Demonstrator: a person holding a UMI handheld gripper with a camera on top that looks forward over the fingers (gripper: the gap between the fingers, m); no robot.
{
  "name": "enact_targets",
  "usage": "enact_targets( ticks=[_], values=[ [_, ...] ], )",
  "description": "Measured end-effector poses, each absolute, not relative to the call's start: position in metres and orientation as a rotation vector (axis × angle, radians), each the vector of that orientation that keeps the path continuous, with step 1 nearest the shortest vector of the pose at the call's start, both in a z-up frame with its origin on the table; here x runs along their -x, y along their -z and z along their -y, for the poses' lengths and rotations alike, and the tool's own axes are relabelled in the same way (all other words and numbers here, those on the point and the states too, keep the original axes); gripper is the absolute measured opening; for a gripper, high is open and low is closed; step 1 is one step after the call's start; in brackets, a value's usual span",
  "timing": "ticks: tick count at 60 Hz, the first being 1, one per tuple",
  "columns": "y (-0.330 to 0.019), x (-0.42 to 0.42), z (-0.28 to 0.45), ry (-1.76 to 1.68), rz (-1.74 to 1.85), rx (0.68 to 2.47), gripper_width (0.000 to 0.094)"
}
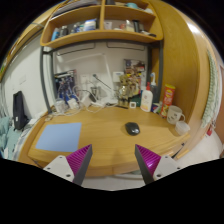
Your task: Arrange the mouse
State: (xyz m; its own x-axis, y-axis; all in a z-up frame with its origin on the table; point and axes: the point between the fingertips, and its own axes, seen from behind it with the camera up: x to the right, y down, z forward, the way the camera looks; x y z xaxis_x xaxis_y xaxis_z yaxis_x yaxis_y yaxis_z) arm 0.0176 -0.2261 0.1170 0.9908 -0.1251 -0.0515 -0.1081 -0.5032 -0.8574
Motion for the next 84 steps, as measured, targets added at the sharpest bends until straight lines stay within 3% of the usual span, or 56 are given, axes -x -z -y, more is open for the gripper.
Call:
enact_targets(
  ticks=[12, 30, 38, 39, 44, 55, 56, 61, 66, 72, 84],
  values=[
    [-0.061, -0.102, 0.179, 0.075, -0.181, 2.16, 0.0849],
    [-0.013, -0.132, 0.06, 0.026, -0.121, 2.198, 0.0818],
    [0.001, -0.133, 0.027, 0.004, -0.098, 2.217, 0.0677],
    [0.002, -0.133, 0.024, -0.002, -0.099, 2.219, 0.0699],
    [0.01, -0.134, 0.017, -0.008, -0.098, 2.233, 0.0509],
    [0.011, -0.136, 0.018, 0.058, -0.055, 2.238, 0.044],
    [0.012, -0.136, 0.018, 0.061, -0.057, 2.24, 0.0388],
    [0.013, -0.133, 0.017, 0.056, -0.081, 2.263, 0.0305],
    [0.011, -0.134, 0.017, 0.069, -0.1, 2.284, 0.0279],
    [-0.025, -0.136, 0.015, 0.112, -0.143, 2.253, 0.0279],
    [-0.198, -0.08, -0.004, 0.108, -0.172, 2.023, 0.028]
  ],
)
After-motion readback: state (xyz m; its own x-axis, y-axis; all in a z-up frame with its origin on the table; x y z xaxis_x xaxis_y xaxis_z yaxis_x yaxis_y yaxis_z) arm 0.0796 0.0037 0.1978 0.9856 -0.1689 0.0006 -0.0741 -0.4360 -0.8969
